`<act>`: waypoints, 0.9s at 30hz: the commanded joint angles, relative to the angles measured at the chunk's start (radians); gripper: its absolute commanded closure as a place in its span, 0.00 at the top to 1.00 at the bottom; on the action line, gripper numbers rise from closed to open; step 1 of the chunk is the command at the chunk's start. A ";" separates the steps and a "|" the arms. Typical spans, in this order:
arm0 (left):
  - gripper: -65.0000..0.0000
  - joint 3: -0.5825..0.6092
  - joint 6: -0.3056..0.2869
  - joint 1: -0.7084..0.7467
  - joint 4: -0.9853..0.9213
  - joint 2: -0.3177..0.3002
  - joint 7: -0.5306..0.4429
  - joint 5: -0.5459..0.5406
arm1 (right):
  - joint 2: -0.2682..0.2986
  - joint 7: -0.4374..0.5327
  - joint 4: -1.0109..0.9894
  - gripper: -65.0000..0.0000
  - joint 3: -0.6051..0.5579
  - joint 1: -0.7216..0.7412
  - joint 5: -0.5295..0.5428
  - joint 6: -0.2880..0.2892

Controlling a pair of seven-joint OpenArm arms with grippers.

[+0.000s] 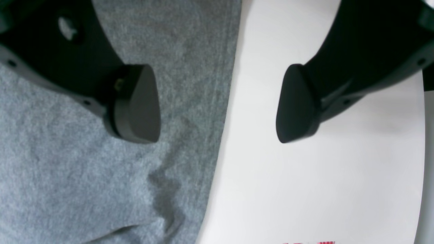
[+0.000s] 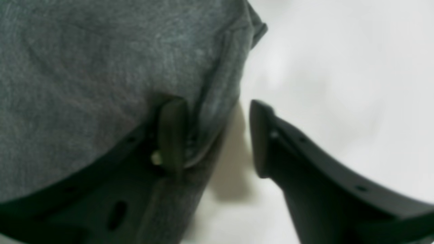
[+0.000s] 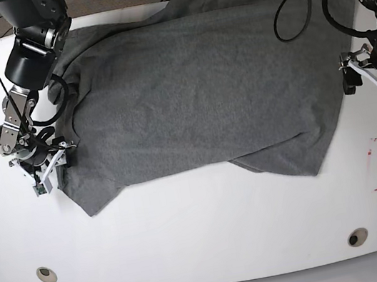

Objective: Fold the T-shirt properly
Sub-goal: 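Reach the left gripper down to the shirt's hem corner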

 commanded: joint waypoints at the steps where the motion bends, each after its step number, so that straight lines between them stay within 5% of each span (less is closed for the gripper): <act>1: 0.77 -0.006 0.002 -0.021 0.015 -0.016 -0.013 -0.006 | 0.017 0.014 0.013 0.49 0.003 0.027 0.010 -0.001; 14: 0.77 -0.007 0.004 -0.082 0.003 -0.021 -0.013 -0.004 | 0.016 0.018 0.009 0.35 0.003 0.030 0.010 -0.001; 19: 0.77 -0.012 0.005 -0.145 -0.088 -0.022 -0.016 -0.004 | 0.016 0.016 0.009 0.05 0.000 0.033 0.010 -0.001; 21: 0.77 -0.012 0.010 -0.182 -0.146 -0.022 -0.018 -0.004 | 0.016 0.014 0.009 0.01 0.000 0.039 0.010 -0.001; 27: 0.78 0.010 0.127 -0.306 -0.313 -0.018 -0.047 -0.004 | 0.016 0.014 0.010 0.00 -0.002 0.040 0.010 -0.001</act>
